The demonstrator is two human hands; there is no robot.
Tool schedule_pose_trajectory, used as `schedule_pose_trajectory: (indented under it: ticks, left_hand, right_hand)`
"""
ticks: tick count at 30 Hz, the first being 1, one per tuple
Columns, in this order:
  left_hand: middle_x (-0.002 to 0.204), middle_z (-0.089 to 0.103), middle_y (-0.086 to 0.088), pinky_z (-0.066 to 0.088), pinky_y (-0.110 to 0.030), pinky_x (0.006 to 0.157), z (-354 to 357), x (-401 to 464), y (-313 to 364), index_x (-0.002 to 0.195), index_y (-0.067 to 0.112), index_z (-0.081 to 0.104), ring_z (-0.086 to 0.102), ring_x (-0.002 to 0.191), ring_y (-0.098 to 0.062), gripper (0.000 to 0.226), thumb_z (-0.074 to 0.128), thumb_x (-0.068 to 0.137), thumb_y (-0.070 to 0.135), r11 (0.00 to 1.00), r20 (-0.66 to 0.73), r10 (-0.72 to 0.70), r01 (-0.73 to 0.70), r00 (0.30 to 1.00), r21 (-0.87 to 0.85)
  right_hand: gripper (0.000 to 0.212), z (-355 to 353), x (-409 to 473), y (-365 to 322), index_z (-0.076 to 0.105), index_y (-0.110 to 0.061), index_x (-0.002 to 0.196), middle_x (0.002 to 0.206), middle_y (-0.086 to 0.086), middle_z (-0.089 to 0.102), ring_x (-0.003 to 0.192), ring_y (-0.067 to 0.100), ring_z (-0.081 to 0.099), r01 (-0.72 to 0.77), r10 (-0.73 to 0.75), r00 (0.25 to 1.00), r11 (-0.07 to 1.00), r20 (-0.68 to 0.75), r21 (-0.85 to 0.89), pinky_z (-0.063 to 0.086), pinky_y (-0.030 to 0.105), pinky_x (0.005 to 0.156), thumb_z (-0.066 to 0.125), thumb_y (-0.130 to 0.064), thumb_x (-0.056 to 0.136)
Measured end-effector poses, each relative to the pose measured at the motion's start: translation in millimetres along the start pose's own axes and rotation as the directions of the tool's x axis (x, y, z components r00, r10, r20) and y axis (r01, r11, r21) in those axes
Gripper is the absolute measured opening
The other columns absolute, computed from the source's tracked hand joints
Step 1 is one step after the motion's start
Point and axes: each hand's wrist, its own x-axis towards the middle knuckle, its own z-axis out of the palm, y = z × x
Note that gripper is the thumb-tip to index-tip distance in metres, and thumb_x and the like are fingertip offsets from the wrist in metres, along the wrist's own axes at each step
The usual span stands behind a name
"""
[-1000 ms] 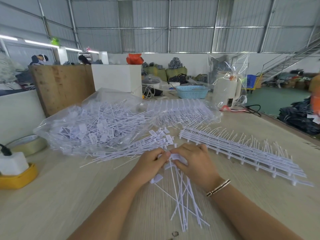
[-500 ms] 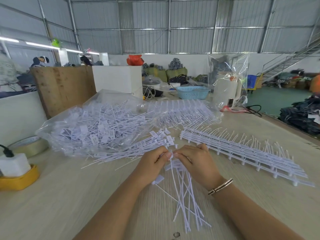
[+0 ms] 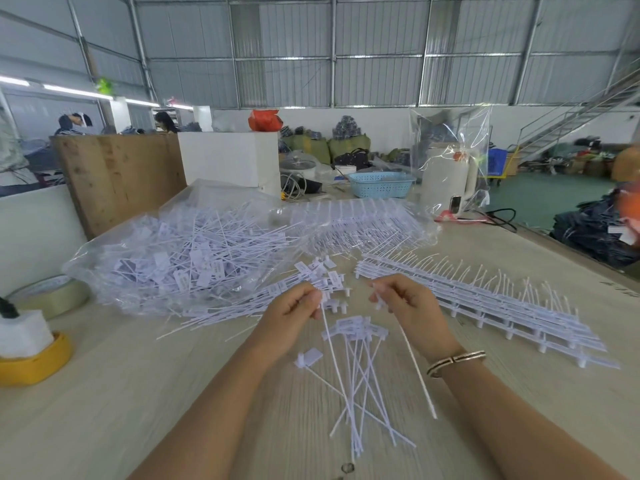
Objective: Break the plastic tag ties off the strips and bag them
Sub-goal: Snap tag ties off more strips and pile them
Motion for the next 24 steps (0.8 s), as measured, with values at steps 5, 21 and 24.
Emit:
schedule_pose_trajectory:
  ticks: [5, 21, 24]
  left_hand:
    - [0.062, 0.052, -0.002, 0.033, -0.028, 0.060, 6, -2, -8, 0.062, 0.030, 0.054, 0.045, 0.058, -0.009, 0.032, 0.051, 0.094, 0.030, 0.914, 0.036, 0.069, -0.078, 0.997, 0.399]
    - [0.044, 0.062, 0.004, 0.046, -0.025, 0.070, -16, -6, 27, 0.047, 0.013, 0.061, 0.060, 0.045, -0.012, 0.081, 0.014, 0.093, 0.061, 0.521, -0.113, -0.437, 0.353, 0.892, 0.777]
    - [0.058, 0.070, 0.001, 0.047, -0.026, 0.085, -6, -9, 25, 0.056, 0.013, 0.069, 0.068, 0.059, -0.014, 0.076, 0.021, 0.094, 0.057, 0.596, 0.037, -0.533, 0.344, 0.845, 0.725]
  right_hand:
    - [0.010, 18, -4, 11, 0.063, -0.034, 0.084, 0.072, -0.015, 0.056, 0.057, 0.000, 0.046, 0.093, -0.086, 0.995, 0.977, 0.049, -0.194, 0.036, 0.010, 0.054, 0.069, -0.027, 0.081]
    - [0.054, -12, -5, -6, 0.063, -0.018, 0.055, 0.058, -0.003, 0.061, 0.055, 0.013, 0.057, -0.091, 0.436, 0.846, 0.686, 0.307, -0.722, 0.049, 0.029, 0.069, 0.040, -0.050, 0.091]
    - [0.044, 3, -10, -3, 0.061, -0.018, 0.059, 0.051, -0.007, 0.052, 0.046, 0.008, 0.047, -0.054, 0.412, 0.841, 0.708, 0.350, -0.704, 0.041, 0.025, 0.056, 0.045, -0.045, 0.090]
